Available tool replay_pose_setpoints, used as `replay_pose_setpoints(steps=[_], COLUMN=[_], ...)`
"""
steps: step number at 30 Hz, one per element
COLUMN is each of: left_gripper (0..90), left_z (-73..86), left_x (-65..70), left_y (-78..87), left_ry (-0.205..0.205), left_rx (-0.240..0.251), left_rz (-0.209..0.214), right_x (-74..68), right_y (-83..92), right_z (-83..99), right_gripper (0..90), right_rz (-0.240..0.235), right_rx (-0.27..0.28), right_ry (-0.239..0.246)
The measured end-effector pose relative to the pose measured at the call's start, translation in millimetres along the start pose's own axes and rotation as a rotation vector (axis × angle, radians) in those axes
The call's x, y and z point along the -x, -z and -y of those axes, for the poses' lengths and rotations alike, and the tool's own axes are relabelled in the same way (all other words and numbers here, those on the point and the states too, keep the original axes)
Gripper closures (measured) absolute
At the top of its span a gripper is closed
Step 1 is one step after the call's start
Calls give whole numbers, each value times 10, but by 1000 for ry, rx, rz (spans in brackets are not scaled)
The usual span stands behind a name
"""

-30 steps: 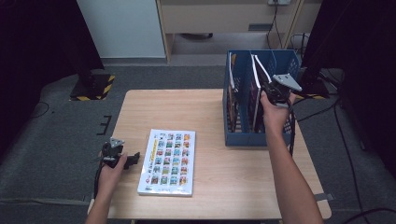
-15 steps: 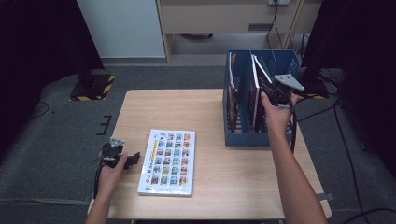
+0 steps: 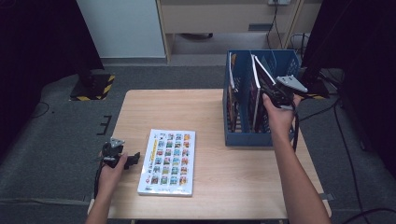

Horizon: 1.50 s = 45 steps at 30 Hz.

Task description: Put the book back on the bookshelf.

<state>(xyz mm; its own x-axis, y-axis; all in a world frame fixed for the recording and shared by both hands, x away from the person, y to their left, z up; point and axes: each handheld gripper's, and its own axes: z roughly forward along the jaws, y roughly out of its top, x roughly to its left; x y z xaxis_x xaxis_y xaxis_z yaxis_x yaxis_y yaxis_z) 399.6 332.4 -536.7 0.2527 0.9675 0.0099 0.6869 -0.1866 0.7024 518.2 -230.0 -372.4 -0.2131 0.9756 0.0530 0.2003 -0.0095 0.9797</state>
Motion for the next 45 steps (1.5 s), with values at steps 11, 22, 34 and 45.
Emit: replay_pose_setpoints(steps=[11,22,34,45], left_gripper=[14,14,13,13], left_z=[-1,-4,-5,-6], left_x=[1,24,32,32], left_y=[0,-5,-6,-7], left_ry=[0,-1,-3,-3], left_rx=[-1,1,0,0], left_rz=[0,3,4,5], right_x=[-88,-138,-165,-201], right_y=[71,239,407,463], right_z=[72,141,221,263], right_gripper=[591,614,574,536], right_rz=[-14,-23,-64,-82], right_rx=[-13,-22,-27,-35], right_ry=[37,50,70,74])
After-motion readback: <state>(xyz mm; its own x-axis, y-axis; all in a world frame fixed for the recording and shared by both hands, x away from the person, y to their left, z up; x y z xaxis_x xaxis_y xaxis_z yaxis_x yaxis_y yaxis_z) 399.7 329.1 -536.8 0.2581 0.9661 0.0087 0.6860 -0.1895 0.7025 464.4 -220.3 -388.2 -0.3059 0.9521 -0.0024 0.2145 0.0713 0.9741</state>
